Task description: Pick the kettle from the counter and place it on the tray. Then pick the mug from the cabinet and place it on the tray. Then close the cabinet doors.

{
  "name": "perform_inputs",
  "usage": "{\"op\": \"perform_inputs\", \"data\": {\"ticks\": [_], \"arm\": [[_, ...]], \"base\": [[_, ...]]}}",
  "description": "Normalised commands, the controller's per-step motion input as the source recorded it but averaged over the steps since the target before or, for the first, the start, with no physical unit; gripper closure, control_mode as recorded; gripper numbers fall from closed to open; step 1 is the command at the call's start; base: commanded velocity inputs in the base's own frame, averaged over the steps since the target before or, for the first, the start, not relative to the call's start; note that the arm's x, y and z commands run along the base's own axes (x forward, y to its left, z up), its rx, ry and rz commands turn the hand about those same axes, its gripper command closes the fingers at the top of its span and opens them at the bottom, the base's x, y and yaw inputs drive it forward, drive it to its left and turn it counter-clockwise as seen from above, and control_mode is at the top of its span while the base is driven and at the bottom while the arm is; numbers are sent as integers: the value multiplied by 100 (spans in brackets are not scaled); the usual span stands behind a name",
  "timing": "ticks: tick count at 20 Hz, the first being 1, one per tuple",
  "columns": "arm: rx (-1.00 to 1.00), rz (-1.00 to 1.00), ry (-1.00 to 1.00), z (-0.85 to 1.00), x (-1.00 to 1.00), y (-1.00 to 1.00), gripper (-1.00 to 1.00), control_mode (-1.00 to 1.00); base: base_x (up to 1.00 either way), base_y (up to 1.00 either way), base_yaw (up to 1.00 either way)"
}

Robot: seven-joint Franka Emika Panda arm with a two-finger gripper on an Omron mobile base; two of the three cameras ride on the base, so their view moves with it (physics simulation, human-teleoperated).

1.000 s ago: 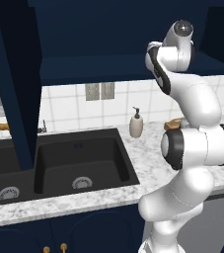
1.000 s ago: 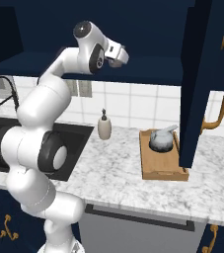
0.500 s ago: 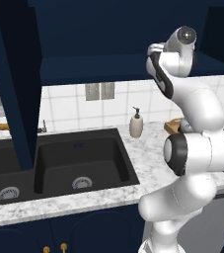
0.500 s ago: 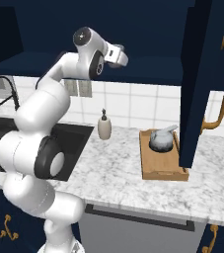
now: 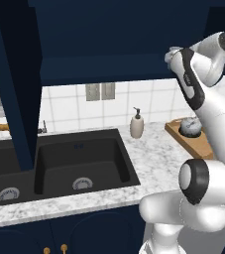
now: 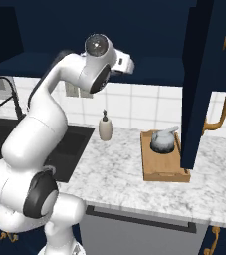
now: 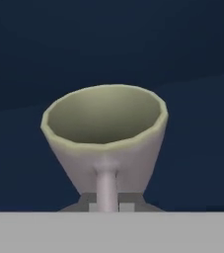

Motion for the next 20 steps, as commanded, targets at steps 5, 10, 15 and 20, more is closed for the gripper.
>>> {"op": "perform_inputs", "data": {"ticks": [5,10,15,20], "arm": [[0,0,-1,0,-100,-5,100,-100],[0,-29,4,-3,-95,1,100,-100],[-1,-49,11,-18,-65,1,100,-100],[0,-49,22,-43,-28,0,100,-100]], "base": [[0,0,0],[0,0,0],[0,0,0],[0,0,0]]}}
